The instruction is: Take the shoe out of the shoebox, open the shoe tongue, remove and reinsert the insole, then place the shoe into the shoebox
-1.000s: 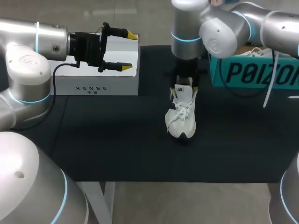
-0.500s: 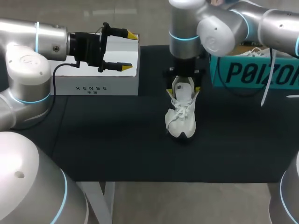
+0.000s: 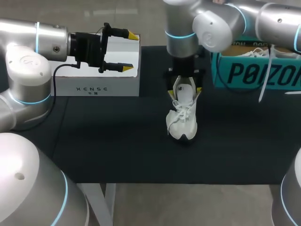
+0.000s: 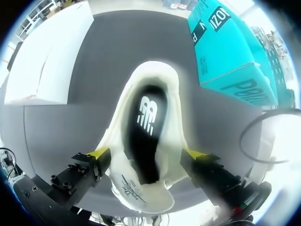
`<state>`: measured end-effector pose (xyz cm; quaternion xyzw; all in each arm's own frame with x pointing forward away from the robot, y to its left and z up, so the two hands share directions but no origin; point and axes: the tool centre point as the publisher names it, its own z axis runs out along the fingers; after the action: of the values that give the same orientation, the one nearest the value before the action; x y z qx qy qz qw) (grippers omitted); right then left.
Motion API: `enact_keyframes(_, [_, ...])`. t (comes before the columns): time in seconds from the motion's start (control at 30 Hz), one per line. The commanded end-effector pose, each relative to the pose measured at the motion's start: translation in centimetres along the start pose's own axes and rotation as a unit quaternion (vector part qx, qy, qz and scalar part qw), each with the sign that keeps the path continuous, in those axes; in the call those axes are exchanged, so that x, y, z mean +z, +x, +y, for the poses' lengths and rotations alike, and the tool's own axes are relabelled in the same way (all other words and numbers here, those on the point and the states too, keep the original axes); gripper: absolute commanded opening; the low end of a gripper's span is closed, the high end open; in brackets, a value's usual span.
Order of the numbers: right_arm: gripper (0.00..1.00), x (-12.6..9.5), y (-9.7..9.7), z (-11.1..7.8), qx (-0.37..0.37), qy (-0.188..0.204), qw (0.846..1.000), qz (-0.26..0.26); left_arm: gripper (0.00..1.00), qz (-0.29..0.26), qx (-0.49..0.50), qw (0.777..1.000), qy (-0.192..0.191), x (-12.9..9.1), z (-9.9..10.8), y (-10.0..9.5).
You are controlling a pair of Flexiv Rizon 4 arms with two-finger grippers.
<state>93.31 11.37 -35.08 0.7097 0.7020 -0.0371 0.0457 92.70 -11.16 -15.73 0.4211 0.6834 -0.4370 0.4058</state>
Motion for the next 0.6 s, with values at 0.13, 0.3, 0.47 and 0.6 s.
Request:
enact_keyframes(0.13, [1.0, -0.6, 0.6, -0.8, 0.001, 0.001, 1.0, -0.004, 1.0, 0.002, 0.0, 1.0, -0.001, -0.1, -0.1, 0.0])
enact_keyframes(0.3, [1.0, -0.3, 0.8, -1.5, 0.002, 0.01, 1.0, -0.005, 1.0, 0.002, 0.0, 1.0, -0.001, -0.1, -0.1, 0.0])
enact_keyframes(0.47, [1.0, -0.2, 0.9, -2.3, 0.006, 0.015, 1.0, -0.009, 1.0, 0.002, 0.0, 1.0, -0.001, -0.1, -0.1, 0.0])
enact_keyframes(0.6, [1.0, -0.3, 1.0, -3.0, 0.008, 0.02, 1.0, -0.011, 1.0, 0.002, 0.0, 1.0, -0.001, -0.1, -0.1, 0.0])
